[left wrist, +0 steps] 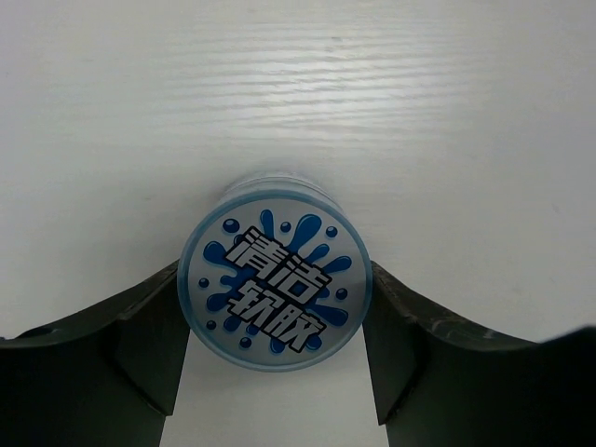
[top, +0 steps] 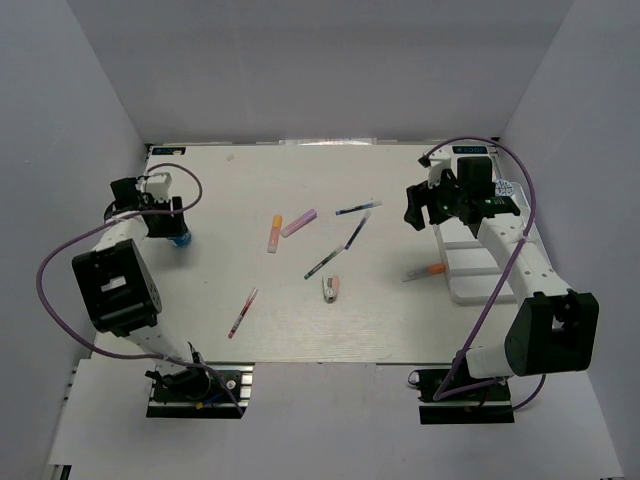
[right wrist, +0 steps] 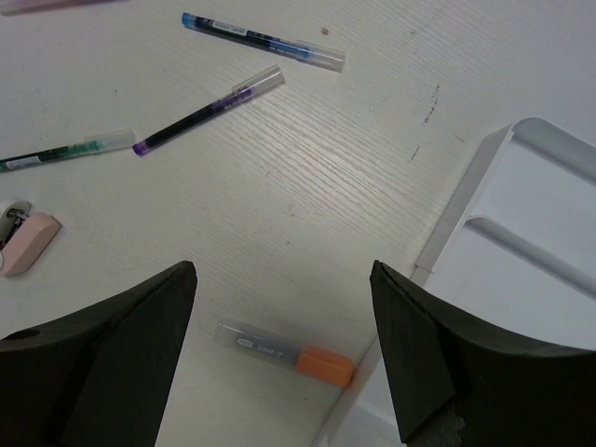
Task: Sort the stationery into containers
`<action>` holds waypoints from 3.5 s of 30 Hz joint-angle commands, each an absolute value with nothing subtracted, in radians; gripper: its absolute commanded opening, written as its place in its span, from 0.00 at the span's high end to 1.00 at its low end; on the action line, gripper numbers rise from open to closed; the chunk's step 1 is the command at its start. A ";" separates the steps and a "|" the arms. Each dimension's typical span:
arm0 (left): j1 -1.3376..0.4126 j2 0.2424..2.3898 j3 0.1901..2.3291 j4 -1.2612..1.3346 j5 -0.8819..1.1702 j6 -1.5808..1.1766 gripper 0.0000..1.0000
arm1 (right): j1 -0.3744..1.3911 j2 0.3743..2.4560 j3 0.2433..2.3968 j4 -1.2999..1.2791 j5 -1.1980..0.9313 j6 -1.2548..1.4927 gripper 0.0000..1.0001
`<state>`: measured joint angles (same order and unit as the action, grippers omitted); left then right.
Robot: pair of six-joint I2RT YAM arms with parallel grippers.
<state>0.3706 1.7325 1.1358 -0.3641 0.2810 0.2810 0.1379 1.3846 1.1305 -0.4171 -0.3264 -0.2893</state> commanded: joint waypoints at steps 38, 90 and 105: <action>-0.881 2.046 1.628 -0.560 0.252 0.247 0.50 | -0.103 1.198 1.017 -0.449 -0.259 -0.117 0.18; -0.008 1.371 1.104 -0.537 0.294 -0.163 0.02 | 0.535 1.522 1.068 -0.425 -0.256 -0.261 0.11; -0.008 1.370 1.091 -0.526 0.310 -0.158 0.02 | 0.569 1.562 1.042 -0.407 -0.193 -0.285 0.16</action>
<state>-0.0105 1.3792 1.0924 -0.5446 0.2852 -0.1581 0.5655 1.5604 1.0393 -0.4377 -0.2146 -0.2710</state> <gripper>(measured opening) 0.982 0.852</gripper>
